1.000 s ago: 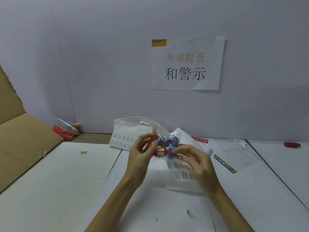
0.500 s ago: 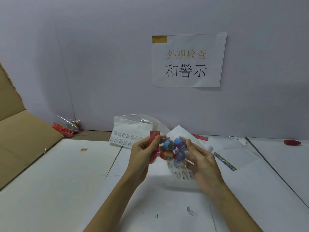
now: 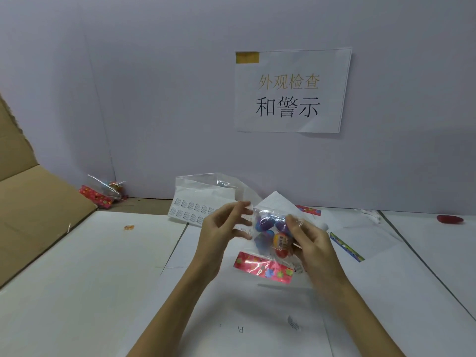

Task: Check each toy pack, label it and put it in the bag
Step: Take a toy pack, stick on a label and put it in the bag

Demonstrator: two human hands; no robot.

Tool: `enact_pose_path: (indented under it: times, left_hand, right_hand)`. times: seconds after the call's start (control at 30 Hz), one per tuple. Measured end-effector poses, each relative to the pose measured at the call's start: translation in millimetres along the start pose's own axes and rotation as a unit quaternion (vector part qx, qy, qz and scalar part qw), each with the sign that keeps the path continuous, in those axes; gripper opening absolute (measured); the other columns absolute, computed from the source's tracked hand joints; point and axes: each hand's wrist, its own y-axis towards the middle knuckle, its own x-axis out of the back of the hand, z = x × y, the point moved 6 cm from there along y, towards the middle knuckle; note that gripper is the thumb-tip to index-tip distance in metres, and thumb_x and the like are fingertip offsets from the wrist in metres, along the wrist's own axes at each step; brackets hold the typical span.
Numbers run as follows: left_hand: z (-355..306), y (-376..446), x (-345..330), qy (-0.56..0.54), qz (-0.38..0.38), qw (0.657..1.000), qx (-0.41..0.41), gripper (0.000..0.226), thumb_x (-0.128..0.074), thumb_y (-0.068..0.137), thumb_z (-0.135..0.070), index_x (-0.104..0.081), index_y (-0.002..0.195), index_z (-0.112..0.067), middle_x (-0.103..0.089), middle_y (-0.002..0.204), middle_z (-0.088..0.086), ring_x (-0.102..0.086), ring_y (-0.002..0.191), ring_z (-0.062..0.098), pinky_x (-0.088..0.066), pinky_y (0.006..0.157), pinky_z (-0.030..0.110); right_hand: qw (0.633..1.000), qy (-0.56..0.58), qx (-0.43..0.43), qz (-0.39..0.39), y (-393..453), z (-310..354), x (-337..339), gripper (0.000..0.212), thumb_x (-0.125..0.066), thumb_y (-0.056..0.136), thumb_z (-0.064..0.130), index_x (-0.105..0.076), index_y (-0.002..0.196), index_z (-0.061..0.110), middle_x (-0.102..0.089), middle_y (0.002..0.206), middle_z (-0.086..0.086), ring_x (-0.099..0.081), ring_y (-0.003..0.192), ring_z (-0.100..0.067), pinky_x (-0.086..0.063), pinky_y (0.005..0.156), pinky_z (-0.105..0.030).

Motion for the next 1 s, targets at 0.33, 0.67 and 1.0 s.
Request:
enact_pose_path:
  times: [0.33,0.67,1.0]
  left_hand:
    - [0.8,-0.4,5.1,0.03,0.019,0.999,0.001,0.011,-0.072,0.081,-0.039,-0.082,0.086,-0.037,-0.078,0.093,-0.004,-0.072,0.086,0.014,-0.059,0.07,0.022]
    - [-15.8,-2.0,5.0,0.003,0.074,0.994,-0.077,0.03,-0.083,0.075,-0.061,-0.083,0.08,-0.031,-0.072,0.119,-0.01,-0.065,0.115,0.009,-0.055,0.088,0.022]
    - [-9.1,0.6,3.7,0.085,0.017,0.994,-0.061,0.086,-0.078,0.067,-0.073,-0.047,0.142,-0.044,-0.057,0.137,-0.027,-0.059,0.124,-0.004,-0.056,0.088,0.018]
  right_hand:
    - [0.995,-0.067,0.019,0.068,0.1,-0.1,-4.9,0.036,-0.05,0.096,0.044,-0.073,0.119,0.03,-0.079,0.103,0.007,-0.075,0.101,-0.014,-0.062,0.077,-0.026]
    - [0.989,-0.08,0.12,0.018,-2.1,8.9,3.8,0.028,-0.058,0.102,0.03,-0.075,0.124,0.03,-0.079,0.103,0.012,-0.076,0.094,-0.01,-0.063,0.074,-0.027]
    - [0.99,-0.017,0.102,0.101,-7.0,13.8,-10.3,0.054,-0.066,0.098,0.019,-0.051,0.147,0.033,-0.076,0.109,0.0,-0.074,0.105,-0.015,-0.059,0.08,-0.023]
